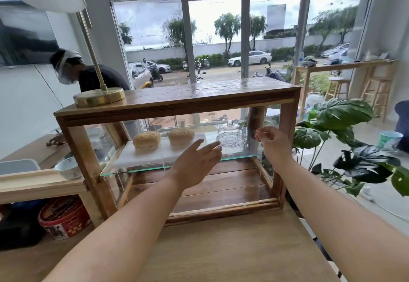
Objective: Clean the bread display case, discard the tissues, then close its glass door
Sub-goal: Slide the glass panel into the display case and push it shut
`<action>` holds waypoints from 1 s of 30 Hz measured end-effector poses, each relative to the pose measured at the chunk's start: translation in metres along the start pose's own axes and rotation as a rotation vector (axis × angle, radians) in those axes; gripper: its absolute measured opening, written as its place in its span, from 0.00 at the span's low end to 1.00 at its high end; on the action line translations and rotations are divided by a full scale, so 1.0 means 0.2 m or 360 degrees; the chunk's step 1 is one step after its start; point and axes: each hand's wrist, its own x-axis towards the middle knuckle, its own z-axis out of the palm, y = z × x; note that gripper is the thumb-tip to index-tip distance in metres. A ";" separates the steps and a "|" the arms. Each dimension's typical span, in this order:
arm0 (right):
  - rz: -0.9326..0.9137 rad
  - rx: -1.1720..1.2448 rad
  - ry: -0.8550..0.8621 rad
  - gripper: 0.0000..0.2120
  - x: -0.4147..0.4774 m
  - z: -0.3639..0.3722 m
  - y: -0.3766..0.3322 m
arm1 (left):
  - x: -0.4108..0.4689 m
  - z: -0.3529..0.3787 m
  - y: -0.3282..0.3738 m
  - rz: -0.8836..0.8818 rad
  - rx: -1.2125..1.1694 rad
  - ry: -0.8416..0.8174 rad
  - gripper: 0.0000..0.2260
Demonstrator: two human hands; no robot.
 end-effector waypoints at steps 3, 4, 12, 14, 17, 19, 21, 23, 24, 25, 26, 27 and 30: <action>0.0021 -0.0010 0.0016 0.04 0.01 -0.01 0.02 | -0.01 0.01 0.00 0.0012 -0.0033 -0.0005 0.21; 0.0030 -0.0014 0.0008 0.05 0.01 -0.02 0.03 | -0.02 0.01 0.00 0.0004 -0.0016 0.0015 0.21; 0.0048 0.0038 0.0039 0.04 0.00 -0.03 0.02 | -0.19 0.04 -0.07 -0.0114 0.0025 -0.0106 0.22; 0.0060 0.0055 0.0037 0.05 -0.01 -0.01 0.01 | -0.24 0.04 -0.09 -0.0131 0.0002 -0.0087 0.22; 0.0061 0.0068 0.0025 0.05 -0.02 0.01 0.01 | -0.28 0.05 -0.10 -0.0128 -0.0022 -0.0029 0.23; 0.0052 0.0067 0.0025 0.05 -0.02 0.01 0.00 | -0.28 0.04 -0.09 -0.0162 -0.0041 -0.0007 0.22; 0.0043 0.0074 0.0018 0.04 -0.03 0.02 -0.01 | -0.26 0.03 -0.06 -0.0205 -0.0069 -0.0002 0.22; 0.0040 0.0081 0.0009 0.04 -0.04 0.03 -0.02 | -0.24 0.02 -0.02 -0.0246 -0.0113 0.0047 0.23; 0.0037 0.0067 0.0007 0.04 -0.04 0.03 -0.02 | -0.21 0.00 0.00 -0.0261 -0.0135 0.0097 0.25; 0.0031 0.0031 0.0007 0.05 -0.05 0.03 -0.02 | -0.18 -0.02 0.03 -0.0283 -0.0159 0.0152 0.26; 0.0030 -0.0015 0.0005 0.05 -0.06 0.03 -0.01 | -0.15 -0.03 0.05 -0.0324 -0.0190 0.0203 0.28; 0.0042 -0.0050 -0.0010 0.05 -0.06 0.02 0.00 | -0.11 -0.05 0.07 -0.0383 -0.0233 0.0247 0.30; 0.0088 -0.0125 -0.0148 0.02 -0.08 0.01 0.04 | -0.01 -0.07 0.12 -0.0668 -0.0339 0.0244 0.40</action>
